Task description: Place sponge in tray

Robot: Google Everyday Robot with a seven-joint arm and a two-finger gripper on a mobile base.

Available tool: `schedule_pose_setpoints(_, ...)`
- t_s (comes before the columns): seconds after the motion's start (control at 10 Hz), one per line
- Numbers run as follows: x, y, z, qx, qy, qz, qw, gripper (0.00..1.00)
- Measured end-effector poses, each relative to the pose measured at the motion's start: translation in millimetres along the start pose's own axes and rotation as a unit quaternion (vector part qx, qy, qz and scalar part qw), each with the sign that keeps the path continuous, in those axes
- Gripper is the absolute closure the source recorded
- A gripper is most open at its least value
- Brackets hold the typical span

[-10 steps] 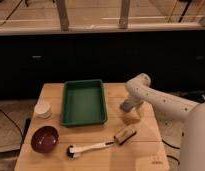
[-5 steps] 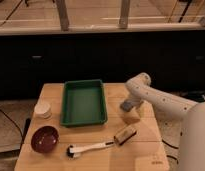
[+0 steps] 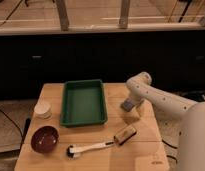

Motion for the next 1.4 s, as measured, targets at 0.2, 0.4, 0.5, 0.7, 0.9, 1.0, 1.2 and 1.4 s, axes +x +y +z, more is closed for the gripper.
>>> schedule_pose_setpoints(0.2, 1.6, -0.6, -0.1, 0.000, -0.002, 0.001, 1.0000, 0.32)
schedule_pose_setpoints(0.4, 2.4, -0.3, 0.1, -0.001, -0.002, 0.001, 1.0000, 0.28)
schedule_pose_setpoints(0.5, 2.4, 0.0, 0.0, -0.001, -0.002, 0.001, 1.0000, 0.33)
schedule_pose_setpoints(0.7, 2.6, 0.2, 0.0, -0.001, -0.002, 0.001, 1.0000, 0.54)
schedule_pose_setpoints(0.9, 3.5, -0.3, -1.2, 0.000, -0.001, 0.001, 1.0000, 0.60)
schedule_pose_setpoints(1.0, 3.8, 0.2, -2.4, -0.001, -0.001, 0.001, 1.0000, 0.56)
schedule_pose_setpoints(1.2, 3.3, 1.4, -3.7, -0.002, -0.002, 0.002, 1.0000, 0.61)
schedule_pose_setpoints(1.4, 3.3, 1.3, -4.6, -0.002, -0.002, 0.002, 1.0000, 0.82)
